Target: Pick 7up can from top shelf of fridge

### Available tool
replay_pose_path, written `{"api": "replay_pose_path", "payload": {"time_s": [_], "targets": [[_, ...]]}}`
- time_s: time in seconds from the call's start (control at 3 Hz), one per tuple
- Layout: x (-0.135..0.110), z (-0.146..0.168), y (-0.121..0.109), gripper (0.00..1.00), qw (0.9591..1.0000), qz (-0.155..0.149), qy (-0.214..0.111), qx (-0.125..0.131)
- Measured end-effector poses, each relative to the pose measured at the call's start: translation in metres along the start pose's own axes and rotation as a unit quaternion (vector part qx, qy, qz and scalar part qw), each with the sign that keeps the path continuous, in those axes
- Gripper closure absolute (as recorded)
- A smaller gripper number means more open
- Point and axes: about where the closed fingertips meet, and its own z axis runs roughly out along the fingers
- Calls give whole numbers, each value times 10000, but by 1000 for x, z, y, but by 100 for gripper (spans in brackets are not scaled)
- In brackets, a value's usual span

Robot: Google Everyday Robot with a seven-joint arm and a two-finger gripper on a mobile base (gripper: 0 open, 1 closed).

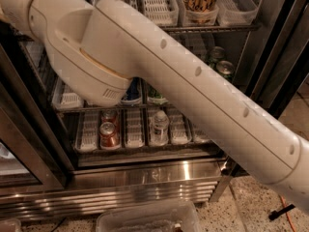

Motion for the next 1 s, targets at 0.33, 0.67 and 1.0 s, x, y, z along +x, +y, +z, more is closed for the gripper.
{"api": "replay_pose_path", "payload": {"time_s": [0.33, 0.67, 1.0], "targets": [[10, -21, 9, 100, 9995, -147, 207, -175], [31, -45, 14, 100, 9979, -294, 390, -416], [52, -64, 18, 100, 9962, -346, 499, -628]]}}
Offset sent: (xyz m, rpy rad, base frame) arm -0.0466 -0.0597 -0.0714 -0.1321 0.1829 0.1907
